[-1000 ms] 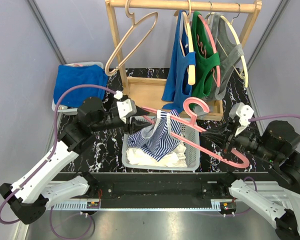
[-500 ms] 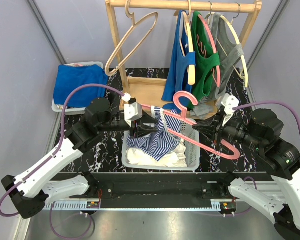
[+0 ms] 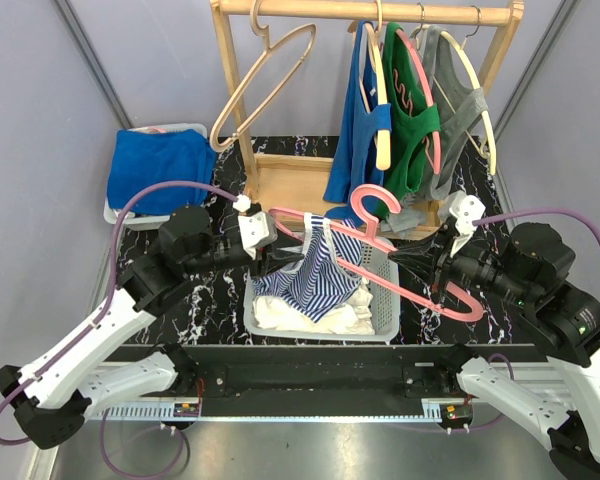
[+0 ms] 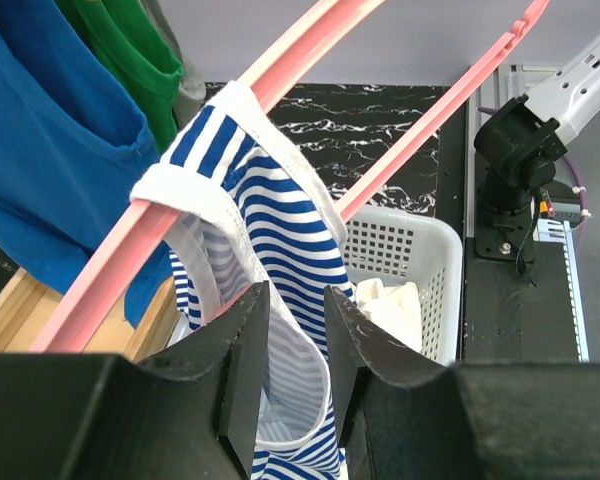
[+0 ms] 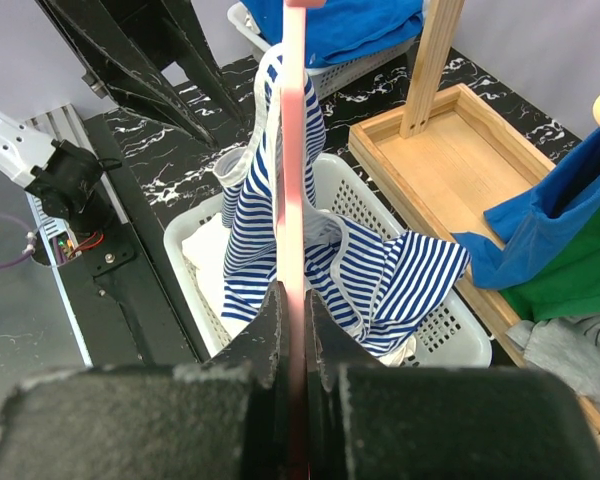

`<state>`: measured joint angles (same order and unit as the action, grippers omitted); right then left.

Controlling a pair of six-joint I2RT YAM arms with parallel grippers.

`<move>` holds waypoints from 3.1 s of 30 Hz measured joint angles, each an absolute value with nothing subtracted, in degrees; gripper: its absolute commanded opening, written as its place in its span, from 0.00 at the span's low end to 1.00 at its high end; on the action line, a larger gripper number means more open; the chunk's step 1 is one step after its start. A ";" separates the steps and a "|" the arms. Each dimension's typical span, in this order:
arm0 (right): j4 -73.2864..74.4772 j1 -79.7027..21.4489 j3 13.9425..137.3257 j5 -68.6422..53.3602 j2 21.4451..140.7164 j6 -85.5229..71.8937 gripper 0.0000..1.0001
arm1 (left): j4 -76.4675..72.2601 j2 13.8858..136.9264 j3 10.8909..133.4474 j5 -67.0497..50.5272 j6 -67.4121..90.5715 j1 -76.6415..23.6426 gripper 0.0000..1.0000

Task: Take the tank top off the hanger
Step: Remove the tank top from the hanger, then place the tank top in the bin.

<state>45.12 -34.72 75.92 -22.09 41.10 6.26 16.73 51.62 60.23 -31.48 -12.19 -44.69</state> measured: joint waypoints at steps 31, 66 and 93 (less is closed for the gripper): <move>46.37 -34.72 78.54 -23.22 43.77 7.31 0.00 | 13.63 53.87 54.13 -30.79 -10.41 -44.69 0.00; 66.35 -34.72 99.00 -15.42 28.29 -0.10 0.00 | 17.65 55.53 54.13 -12.82 -18.00 -37.15 0.00; 59.35 -34.72 87.66 -9.39 29.71 0.32 0.00 | 26.81 63.94 41.19 -15.42 -48.93 -64.14 0.94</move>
